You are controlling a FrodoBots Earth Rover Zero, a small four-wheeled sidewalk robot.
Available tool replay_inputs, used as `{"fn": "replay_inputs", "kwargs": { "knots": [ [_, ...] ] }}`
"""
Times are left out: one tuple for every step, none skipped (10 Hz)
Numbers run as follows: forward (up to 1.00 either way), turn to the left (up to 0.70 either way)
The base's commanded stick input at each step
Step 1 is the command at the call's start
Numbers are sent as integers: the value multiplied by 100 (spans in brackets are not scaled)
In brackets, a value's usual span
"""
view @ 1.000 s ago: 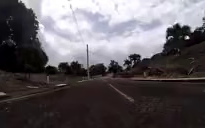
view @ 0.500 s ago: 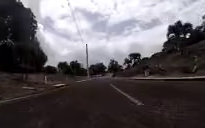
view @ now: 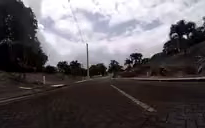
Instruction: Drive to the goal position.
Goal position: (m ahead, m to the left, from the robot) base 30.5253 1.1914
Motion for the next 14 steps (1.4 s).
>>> {"fn": "replay_inputs", "kwargs": {
  "knots": [
    [70,0],
    [70,0],
    [70,0],
    [70,-11],
    [70,-25],
    [70,-27],
    [70,-1],
    [70,0],
    [70,0],
    [70,0],
    [70,0],
    [70,0],
    [70,0],
    [70,0]
  ]
}}
